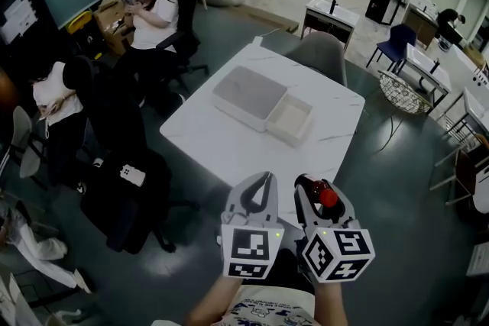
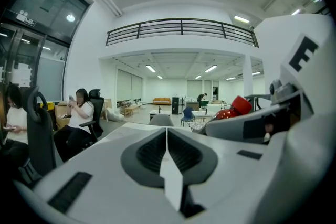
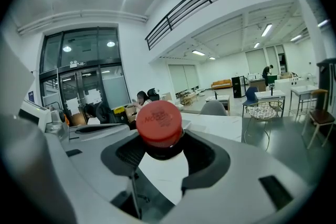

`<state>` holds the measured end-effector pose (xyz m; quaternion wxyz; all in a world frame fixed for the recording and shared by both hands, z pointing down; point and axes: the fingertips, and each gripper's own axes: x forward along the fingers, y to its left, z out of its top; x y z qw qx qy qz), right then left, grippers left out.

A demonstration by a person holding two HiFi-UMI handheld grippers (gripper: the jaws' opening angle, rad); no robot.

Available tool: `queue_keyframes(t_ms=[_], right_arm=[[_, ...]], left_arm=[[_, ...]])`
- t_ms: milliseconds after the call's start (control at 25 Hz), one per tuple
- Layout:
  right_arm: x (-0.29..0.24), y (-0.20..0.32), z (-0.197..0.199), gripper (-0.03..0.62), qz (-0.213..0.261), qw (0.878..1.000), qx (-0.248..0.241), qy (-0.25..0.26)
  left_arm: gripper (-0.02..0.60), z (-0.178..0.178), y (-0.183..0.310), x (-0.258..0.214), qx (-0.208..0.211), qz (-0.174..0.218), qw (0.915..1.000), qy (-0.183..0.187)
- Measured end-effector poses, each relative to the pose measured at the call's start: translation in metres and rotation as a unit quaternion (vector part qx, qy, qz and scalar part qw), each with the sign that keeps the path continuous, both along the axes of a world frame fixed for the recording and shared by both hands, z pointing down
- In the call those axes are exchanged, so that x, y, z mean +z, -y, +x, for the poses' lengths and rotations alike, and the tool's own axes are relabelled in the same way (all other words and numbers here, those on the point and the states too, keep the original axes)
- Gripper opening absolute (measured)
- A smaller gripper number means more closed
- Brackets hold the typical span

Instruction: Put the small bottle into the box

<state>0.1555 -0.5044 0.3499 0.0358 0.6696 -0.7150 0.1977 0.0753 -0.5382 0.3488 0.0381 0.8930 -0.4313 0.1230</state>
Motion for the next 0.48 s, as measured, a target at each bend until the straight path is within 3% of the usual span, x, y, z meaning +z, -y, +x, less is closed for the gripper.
queue_keyframes(t_ms=[480], right_arm=[[0.017, 0.049, 0.026, 0.229, -0.032, 0.999, -0.01, -0.004]], left_arm=[[0.02, 0.02, 0.045, 0.014, -0.007, -0.023, 0.9997, 0.006]])
